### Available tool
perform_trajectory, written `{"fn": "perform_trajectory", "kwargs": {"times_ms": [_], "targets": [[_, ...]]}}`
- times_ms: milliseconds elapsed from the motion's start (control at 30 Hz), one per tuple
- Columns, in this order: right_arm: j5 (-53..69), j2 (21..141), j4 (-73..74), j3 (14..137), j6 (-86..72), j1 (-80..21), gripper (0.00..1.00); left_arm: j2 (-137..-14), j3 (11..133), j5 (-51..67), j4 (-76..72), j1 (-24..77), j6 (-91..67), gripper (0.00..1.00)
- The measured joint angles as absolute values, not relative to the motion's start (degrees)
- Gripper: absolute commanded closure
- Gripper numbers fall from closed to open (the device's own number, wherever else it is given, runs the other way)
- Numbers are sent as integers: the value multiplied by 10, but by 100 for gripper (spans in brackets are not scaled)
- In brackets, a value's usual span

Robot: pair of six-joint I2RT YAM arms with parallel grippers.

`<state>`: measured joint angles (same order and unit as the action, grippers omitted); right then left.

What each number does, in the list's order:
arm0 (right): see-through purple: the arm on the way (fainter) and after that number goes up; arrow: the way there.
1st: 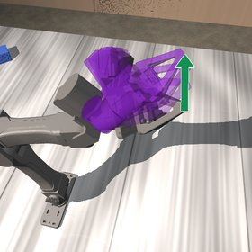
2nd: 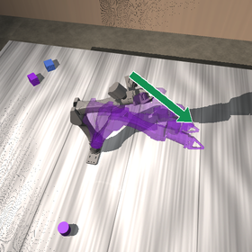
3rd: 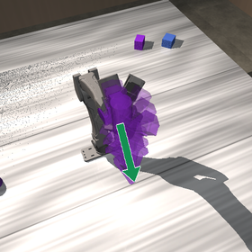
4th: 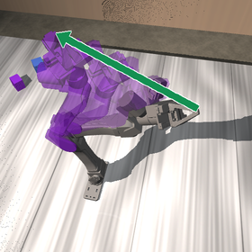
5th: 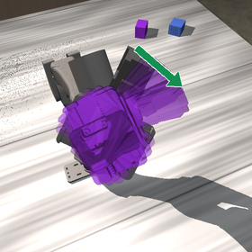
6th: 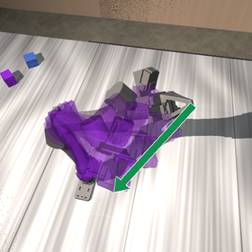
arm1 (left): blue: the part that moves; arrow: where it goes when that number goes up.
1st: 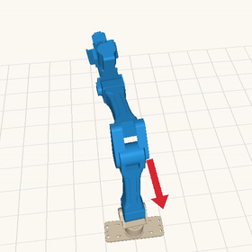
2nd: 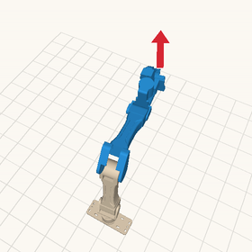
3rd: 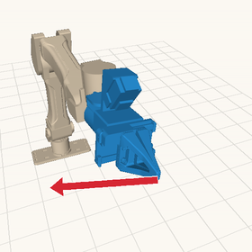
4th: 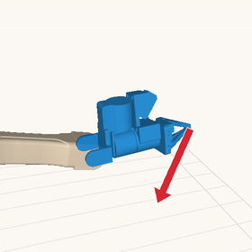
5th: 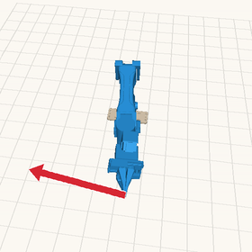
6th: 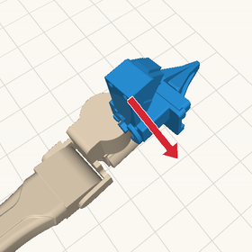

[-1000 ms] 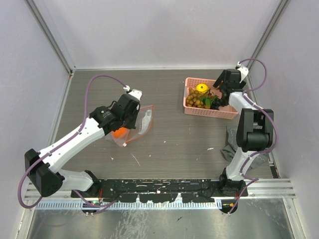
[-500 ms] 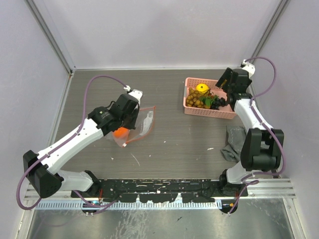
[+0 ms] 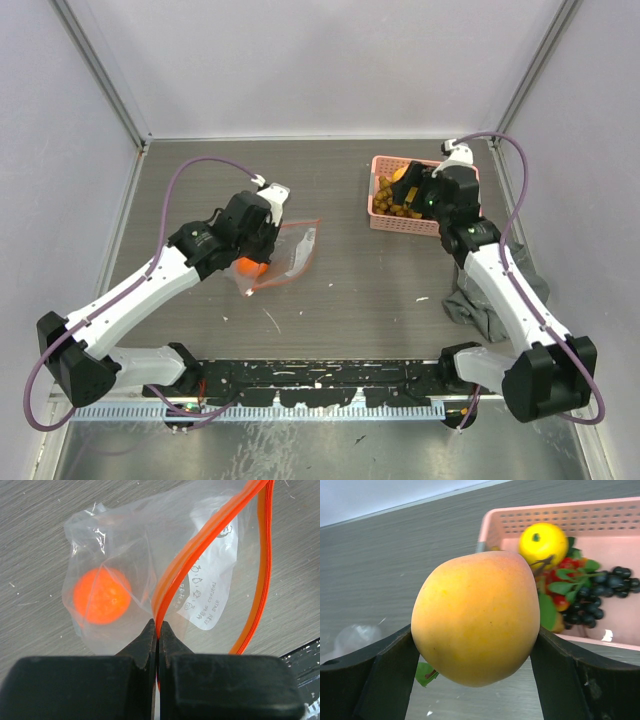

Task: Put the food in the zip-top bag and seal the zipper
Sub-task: Place the fake fruit in the zipper food storage bag.

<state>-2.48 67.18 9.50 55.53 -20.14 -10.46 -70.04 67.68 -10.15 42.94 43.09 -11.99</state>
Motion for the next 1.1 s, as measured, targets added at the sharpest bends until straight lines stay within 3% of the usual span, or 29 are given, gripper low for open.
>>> {"fn": "perform_trajectory", "kwargs": {"times_ms": [633, 1100], "targets": [[60, 590, 80, 510, -244, -346, 56, -716, 676, -67, 403, 431, -102, 100], [117, 660, 10, 510, -271, -443, 55, -782, 711, -53, 377, 431, -112, 100]]}}
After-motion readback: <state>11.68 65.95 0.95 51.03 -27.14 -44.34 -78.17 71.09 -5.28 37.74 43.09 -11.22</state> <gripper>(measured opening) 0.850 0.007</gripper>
